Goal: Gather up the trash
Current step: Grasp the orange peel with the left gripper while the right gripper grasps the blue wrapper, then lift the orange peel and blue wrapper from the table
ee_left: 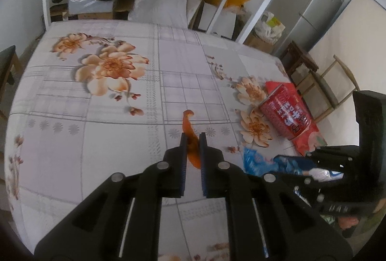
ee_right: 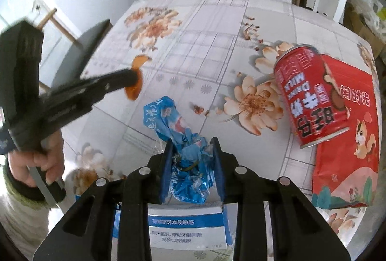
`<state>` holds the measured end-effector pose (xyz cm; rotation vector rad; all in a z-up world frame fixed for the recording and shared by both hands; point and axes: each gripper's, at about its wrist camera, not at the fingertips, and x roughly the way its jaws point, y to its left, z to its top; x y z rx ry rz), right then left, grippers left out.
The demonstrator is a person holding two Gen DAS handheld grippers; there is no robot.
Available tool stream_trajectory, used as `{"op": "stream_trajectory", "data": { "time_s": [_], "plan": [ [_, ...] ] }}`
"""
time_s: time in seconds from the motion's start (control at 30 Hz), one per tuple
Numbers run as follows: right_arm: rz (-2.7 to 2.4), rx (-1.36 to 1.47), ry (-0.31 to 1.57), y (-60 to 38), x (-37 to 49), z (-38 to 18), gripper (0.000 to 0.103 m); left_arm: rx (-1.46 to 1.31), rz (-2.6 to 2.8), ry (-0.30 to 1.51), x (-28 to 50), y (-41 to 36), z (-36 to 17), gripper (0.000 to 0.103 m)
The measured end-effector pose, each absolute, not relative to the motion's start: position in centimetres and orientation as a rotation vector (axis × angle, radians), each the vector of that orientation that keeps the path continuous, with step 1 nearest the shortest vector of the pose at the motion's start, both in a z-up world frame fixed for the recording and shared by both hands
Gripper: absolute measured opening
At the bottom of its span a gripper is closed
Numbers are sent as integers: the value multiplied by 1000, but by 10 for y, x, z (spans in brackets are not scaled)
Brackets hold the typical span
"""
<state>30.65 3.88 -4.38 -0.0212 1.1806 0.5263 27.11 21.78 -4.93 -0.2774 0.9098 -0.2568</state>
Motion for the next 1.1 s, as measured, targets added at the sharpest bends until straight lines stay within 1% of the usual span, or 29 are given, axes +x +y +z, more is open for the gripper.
{"op": "stream_trajectory", "data": {
  "time_s": [0.23,0.43,0.77,1.1],
  "plan": [
    [526,103,1121,14,297,-23,30,-335,-242,871,233,230,-37,8],
    [521,173,1061,-5,285,-4,30,-357,-268,829,205,224,-21,8],
    [499,271,994,-36,266,18,30,-317,-309,755,180,206,11,8],
    [461,384,951,-67,242,24,30,-296,-370,731,161,185,24,8]
  ]
}}
